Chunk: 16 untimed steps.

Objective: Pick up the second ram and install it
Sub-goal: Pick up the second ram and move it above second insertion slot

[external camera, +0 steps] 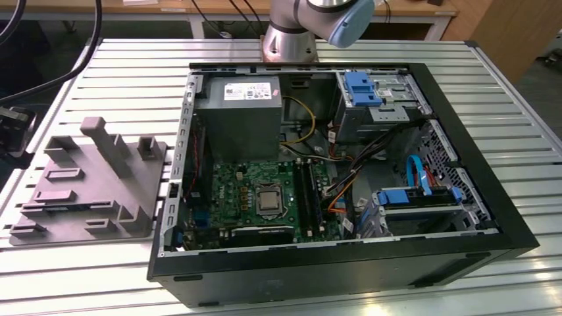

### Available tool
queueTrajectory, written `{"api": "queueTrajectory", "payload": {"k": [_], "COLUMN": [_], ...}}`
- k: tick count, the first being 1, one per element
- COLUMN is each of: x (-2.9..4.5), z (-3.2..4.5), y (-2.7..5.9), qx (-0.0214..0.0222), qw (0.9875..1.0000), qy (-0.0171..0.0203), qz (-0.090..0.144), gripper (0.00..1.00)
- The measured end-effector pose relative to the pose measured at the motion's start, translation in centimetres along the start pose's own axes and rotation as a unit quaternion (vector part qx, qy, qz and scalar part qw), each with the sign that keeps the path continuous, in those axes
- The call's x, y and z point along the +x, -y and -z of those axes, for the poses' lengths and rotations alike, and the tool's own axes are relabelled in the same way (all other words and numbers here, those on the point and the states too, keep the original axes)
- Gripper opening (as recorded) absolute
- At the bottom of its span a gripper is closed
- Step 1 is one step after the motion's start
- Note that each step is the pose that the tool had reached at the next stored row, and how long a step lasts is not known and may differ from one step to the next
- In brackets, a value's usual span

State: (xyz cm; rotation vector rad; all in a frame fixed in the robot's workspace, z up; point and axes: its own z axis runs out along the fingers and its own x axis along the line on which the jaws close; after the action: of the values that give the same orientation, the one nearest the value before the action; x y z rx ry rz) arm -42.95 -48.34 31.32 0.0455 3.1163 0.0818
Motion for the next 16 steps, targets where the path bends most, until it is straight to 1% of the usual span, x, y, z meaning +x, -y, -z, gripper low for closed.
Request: {"api": "queueTrajectory", "payload": {"k": [2,4,6,8,10,12,14,16], "x": [0.0,0.0,0.0,0.0,0.0,0.01,0.01,0.01], "z": [-0.02,-0.05,-0.09,-0.13,-0.17,-0.21,-0.26,-0.32], "y": [0.0,0.0,0.01,0.01,0.01,0.01,0.02,0.02], "qx": [-0.0004,-0.0008,-0.0013,-0.0017,-0.0021,-0.0025,-0.0029,-0.0034], "qw": [0.9998,0.9994,0.9985,0.9974,0.9959,0.9941,0.9919,0.9892], "qy": [-0.001,-0.0019,-0.0029,-0.0039,-0.0048,-0.0058,-0.0067,-0.0077], "qz": [0.018,0.036,0.055,0.073,0.09,0.108,0.126,0.146], "gripper": [0.1,0.1,0.1,0.1,0.1,0.1,0.1,0.1]}}
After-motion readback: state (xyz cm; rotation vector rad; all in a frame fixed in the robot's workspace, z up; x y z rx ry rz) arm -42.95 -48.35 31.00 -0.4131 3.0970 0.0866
